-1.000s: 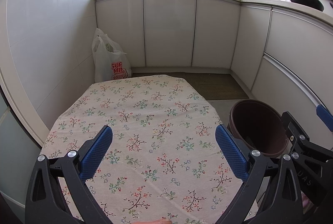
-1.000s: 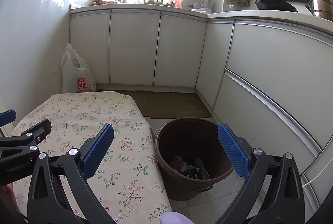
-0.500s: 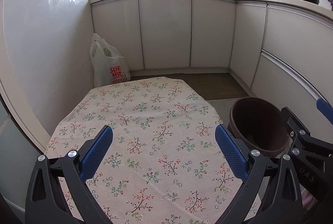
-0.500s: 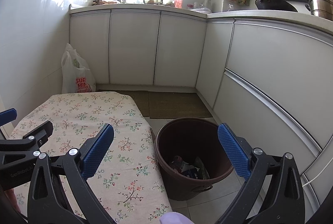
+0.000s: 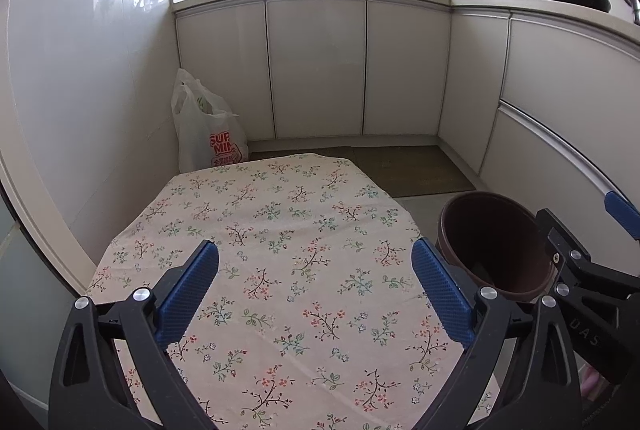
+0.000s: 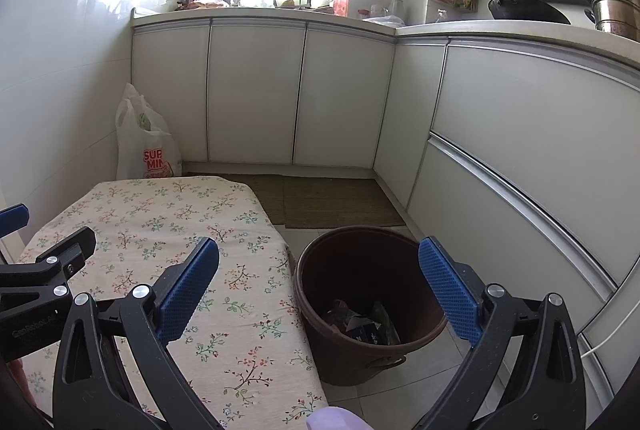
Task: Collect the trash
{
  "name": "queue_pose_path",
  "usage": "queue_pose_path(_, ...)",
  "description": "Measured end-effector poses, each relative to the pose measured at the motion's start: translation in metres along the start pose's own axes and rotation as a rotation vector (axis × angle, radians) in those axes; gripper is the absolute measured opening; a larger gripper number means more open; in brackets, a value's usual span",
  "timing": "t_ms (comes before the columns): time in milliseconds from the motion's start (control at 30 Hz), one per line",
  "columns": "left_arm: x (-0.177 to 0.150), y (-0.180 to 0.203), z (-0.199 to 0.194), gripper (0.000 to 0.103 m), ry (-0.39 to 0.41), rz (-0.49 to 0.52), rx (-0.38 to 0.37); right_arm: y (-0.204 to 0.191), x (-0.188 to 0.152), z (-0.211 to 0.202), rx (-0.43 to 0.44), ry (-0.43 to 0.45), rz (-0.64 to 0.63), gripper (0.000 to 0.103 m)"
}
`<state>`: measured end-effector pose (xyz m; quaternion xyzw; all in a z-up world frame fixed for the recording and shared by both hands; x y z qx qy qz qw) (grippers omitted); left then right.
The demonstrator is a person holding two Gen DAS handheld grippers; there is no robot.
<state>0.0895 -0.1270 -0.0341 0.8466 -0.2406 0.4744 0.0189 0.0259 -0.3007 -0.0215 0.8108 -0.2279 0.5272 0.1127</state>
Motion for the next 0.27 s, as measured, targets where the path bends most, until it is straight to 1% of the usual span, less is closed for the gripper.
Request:
queue_pose_path(133,-0.001,-0.0047,0.0012,0.094,-0.019,-0.033,-0.01,0.0001,-0.0001,-0.0002,0.001,-0.002,0.001,0.096)
queue_pose_path(267,-0.001,-0.0081,0.0016,0.094,-0.023,-0.053,0.0,-0.0002,0.0,0.0,0.001,-0.001,0.001,0.096)
Point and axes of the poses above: each gripper's, at about its wrist camera, not at the fingertips, and z roughly the way its jaws point, y to its right, x to its top, the point moved 6 cm from there along z, roughly the way its jaws point, and after that the axes turned 11 degrees about z, right-handed, at the moved point
